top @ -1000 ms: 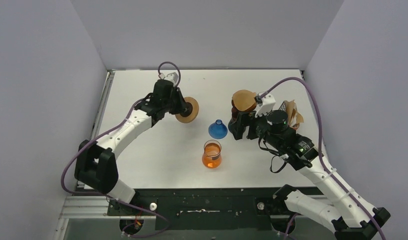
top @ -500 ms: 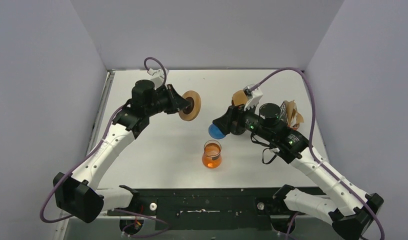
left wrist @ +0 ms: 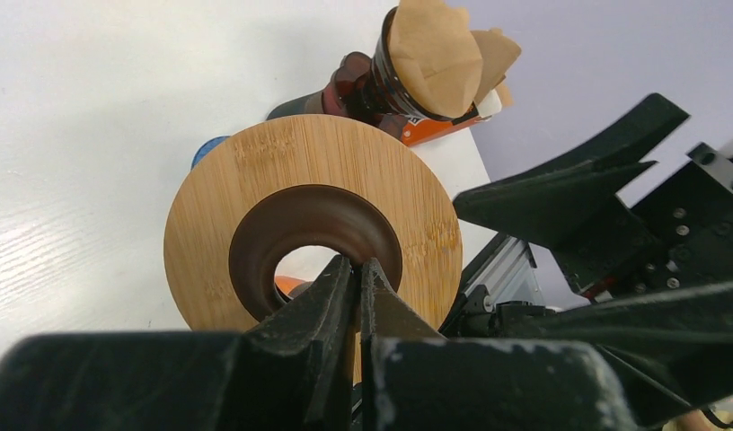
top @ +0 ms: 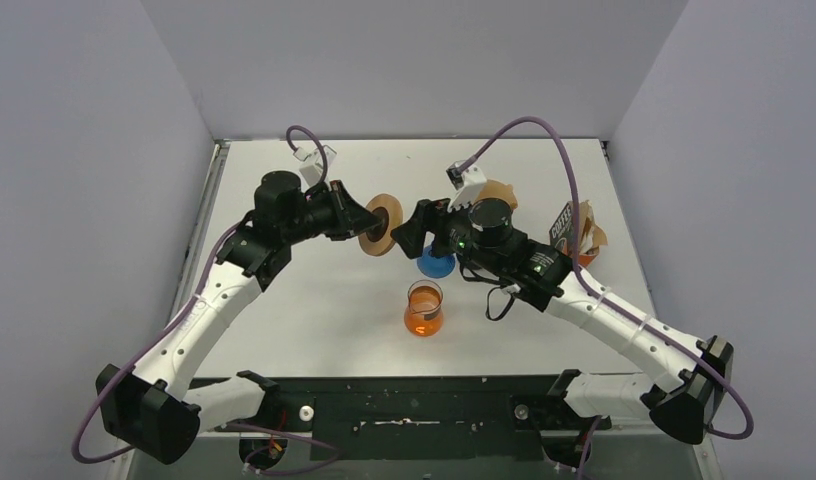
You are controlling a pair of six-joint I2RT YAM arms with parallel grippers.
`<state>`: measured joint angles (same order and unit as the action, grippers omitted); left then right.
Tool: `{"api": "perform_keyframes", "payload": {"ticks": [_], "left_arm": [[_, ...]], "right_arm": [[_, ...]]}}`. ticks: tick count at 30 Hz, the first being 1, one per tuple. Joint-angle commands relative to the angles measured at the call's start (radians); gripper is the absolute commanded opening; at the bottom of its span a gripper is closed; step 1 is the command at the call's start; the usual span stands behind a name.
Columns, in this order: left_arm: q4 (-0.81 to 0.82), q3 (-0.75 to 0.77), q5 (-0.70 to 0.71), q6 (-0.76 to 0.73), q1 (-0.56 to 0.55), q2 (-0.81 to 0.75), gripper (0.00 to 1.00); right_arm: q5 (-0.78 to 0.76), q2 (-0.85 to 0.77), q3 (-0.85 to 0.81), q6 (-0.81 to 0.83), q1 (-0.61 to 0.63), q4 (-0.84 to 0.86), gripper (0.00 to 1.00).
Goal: Place the coffee filter in the dripper
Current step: Pick up the dripper holder from the center of the board.
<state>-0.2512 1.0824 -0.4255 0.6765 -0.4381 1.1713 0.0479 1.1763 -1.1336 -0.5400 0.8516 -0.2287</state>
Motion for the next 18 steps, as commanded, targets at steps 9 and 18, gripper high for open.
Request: {"api": "perform_keyframes", "payload": {"ticks": [9,18], "left_arm": [[0.074,0.003,-0.059,-0.009,0.006,-0.065,0.0],[0.095,-0.012,-0.059,-0.014,0.007,-0.078,0.0]], "right_arm": [[-0.056,0.067,-0.059,-0.126,0.001,0.161,0.69],[-0.056,0.082,-0.041,-0.169,0.001,0.19,0.6]]}}
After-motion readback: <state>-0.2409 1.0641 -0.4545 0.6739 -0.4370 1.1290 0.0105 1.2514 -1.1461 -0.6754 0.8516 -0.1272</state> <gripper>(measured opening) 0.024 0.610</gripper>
